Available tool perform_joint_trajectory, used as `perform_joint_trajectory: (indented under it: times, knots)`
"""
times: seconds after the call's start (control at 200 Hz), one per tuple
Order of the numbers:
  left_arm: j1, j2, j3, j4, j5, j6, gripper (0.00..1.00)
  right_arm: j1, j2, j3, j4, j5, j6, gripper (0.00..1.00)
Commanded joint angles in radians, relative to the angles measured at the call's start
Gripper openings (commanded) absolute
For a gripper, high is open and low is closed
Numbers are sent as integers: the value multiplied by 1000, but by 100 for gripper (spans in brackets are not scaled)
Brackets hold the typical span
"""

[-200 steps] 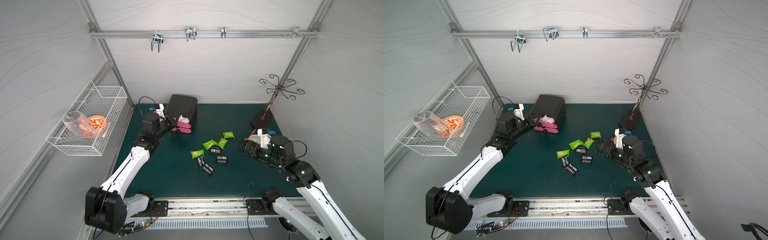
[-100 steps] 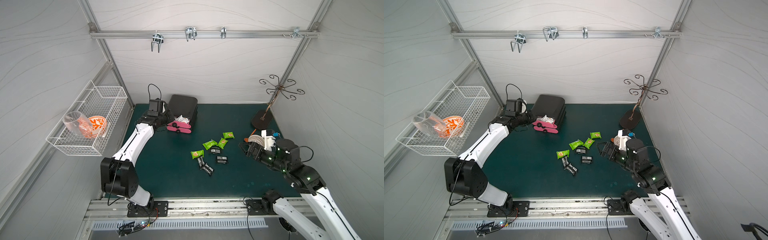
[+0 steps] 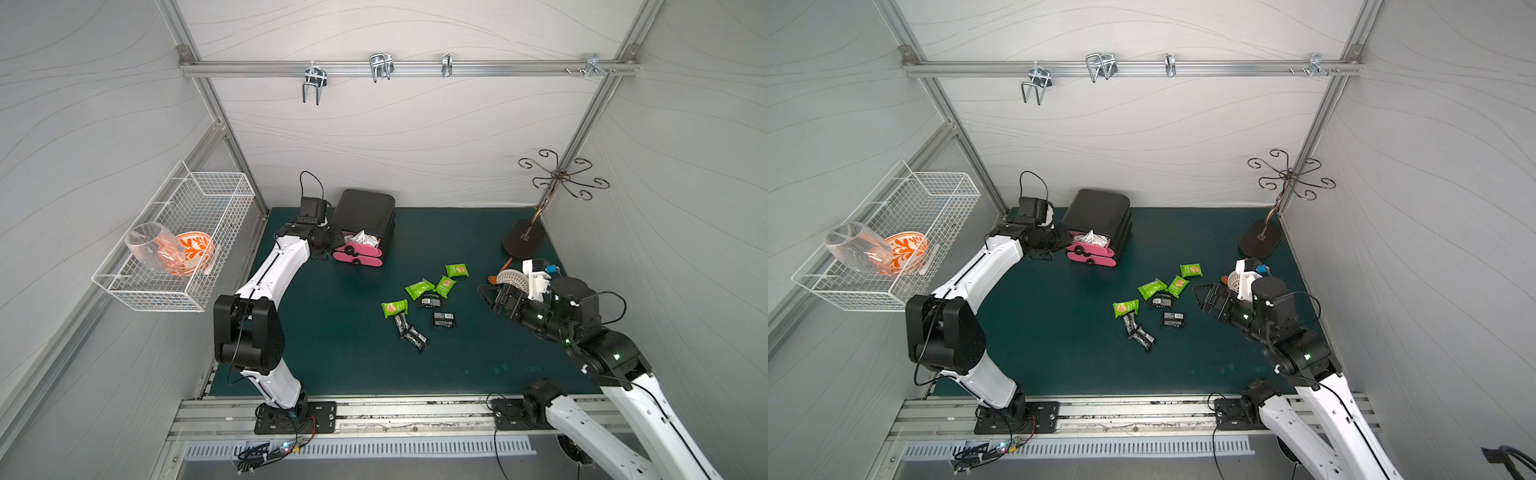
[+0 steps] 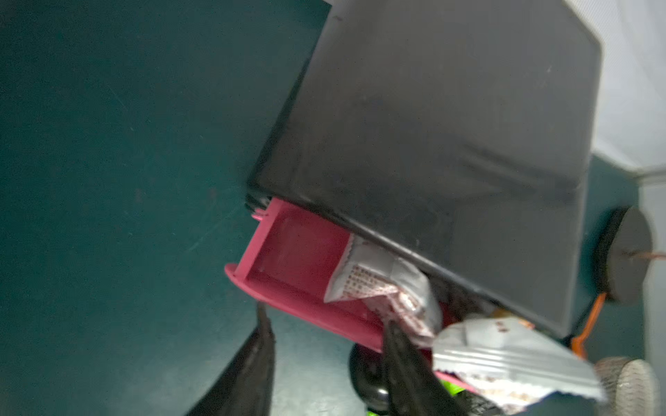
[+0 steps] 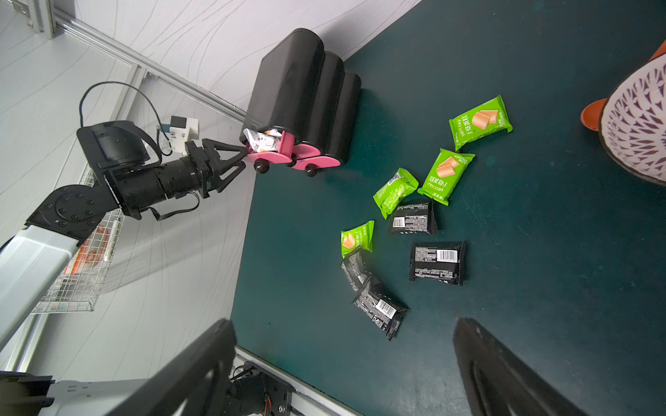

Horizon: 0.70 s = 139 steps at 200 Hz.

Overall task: Place the cookies into the drawer by color
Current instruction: Open the drawer in the storage box.

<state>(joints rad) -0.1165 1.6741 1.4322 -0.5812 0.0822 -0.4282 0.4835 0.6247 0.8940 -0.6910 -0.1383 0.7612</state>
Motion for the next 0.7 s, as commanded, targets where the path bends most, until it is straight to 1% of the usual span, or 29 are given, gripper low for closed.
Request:
perform_joint_trajectory:
  times: [0.0, 0.055, 0.12, 0.275, 0.39, 0.605, 0.65, 0.69]
  knots:
    - [4, 15, 29, -4, -27, -3, 70, 3, -9, -6, -24, 11, -9, 99]
    - [4, 19, 27, -8, -31, -9, 71, 3, -7, -6, -19, 7, -8, 99]
    - [4, 20, 27, -22, -43, -13, 70, 3, -4, -3, -22, 4, -8, 99]
    - [4, 24, 27, -82, -123, -51, 56, 3, -6, -4, -20, 3, -8, 99]
    - [6, 15, 11, -117, -155, -76, 49, 3, -7, -6, -21, 0, -7, 99]
    - [7, -45, -76, -80, -118, -99, 48, 3, 1, 1, -6, 1, -21, 99]
    - [7, -56, -88, -72, -117, -100, 48, 3, 17, 4, 14, -18, -35, 98]
    - [7, -68, -96, -63, -111, -101, 49, 5, 43, 10, 46, -64, -59, 96]
